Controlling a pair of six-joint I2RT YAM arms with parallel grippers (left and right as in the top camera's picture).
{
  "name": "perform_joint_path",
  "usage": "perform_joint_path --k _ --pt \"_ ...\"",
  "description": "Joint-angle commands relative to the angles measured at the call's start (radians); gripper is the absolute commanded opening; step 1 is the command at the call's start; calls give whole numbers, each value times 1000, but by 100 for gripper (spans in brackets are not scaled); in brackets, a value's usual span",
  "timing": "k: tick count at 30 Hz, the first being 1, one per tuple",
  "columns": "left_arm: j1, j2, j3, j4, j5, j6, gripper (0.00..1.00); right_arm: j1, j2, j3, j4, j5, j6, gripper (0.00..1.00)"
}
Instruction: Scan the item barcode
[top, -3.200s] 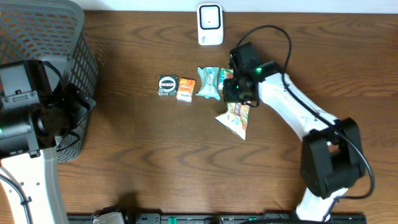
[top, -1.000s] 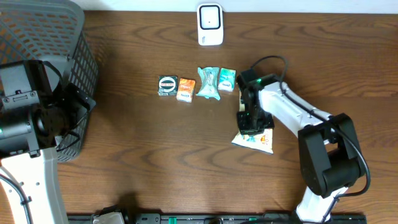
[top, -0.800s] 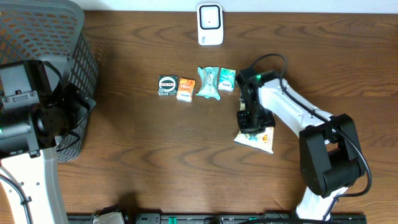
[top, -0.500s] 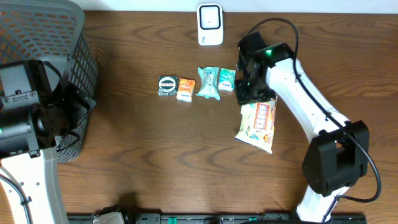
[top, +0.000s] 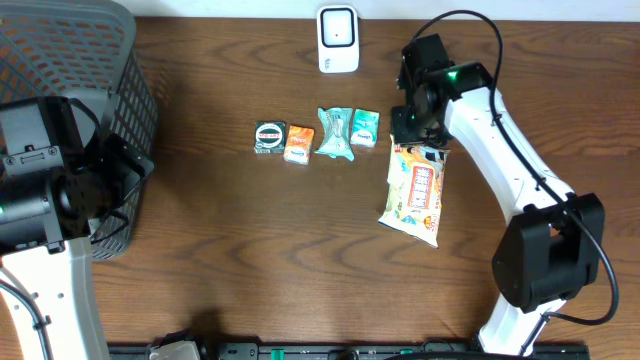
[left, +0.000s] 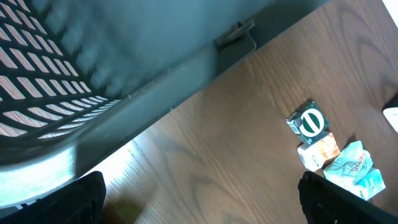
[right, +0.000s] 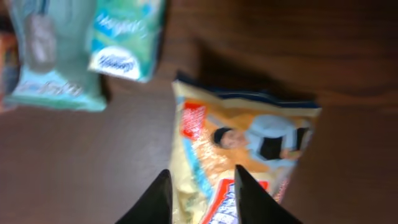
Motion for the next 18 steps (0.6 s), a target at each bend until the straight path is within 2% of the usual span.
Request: perform_joint_path --k 1,6,8,13,16,18 --pt "6 -5 11 -3 -6 -4 98 -22 3 -8 24 37 36 34" --pt "6 -5 11 -3 -6 -4 98 -21 3 -134 111 29 56 25" --pt "6 -5 11 -3 -6 -4 97 -21 3 -214 181 29 55 28" --pt "6 -5 11 -3 -6 -4 98 -20 3 -376 364 16 108 29" --pt "6 -5 11 -3 -6 -4 98 -20 3 -381 396 11 108 32" --pt "6 -5 11 -3 -6 -4 98 -23 1 -318 360 11 100 35"
